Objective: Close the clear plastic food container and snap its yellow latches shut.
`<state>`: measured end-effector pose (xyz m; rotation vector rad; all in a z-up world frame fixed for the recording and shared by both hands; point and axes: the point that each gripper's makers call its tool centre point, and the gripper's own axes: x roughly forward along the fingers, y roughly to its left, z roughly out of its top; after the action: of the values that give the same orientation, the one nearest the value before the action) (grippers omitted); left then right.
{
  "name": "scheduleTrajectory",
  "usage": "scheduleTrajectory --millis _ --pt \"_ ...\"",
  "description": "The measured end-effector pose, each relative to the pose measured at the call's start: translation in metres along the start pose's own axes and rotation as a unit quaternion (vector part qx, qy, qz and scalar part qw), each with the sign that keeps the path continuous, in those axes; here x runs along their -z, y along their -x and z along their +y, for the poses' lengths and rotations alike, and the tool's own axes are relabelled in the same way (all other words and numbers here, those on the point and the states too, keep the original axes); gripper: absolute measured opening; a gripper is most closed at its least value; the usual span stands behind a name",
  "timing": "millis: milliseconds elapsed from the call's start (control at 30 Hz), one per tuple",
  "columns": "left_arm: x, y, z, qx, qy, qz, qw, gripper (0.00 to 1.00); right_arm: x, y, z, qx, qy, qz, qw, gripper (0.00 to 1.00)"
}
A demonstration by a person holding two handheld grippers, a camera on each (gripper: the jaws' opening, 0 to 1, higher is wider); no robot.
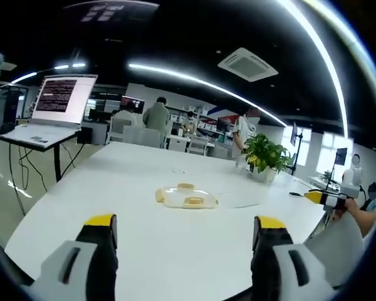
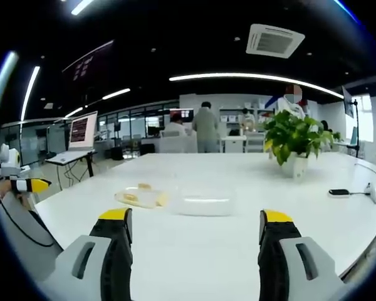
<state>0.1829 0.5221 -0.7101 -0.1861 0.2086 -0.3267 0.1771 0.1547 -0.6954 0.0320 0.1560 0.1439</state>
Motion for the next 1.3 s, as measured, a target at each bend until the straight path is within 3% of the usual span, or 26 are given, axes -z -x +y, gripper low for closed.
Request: scheduleTrajectory --millis 633,1300 --pt "-0.0035 0.0029 0.0017 -0.003 0.000 -0.012 0.9999 0.88 0.0014 0.0017 -0.0043 0.009 -0.001 0.000 1.0000 0.81" --pt "0.0045 0.0006 0.0052 -0.014 -0.009 0.016 0.9997 0.85 0.0092 -0.0019 0.0023 -0.017 0.005 0.023 0.9996 0.75"
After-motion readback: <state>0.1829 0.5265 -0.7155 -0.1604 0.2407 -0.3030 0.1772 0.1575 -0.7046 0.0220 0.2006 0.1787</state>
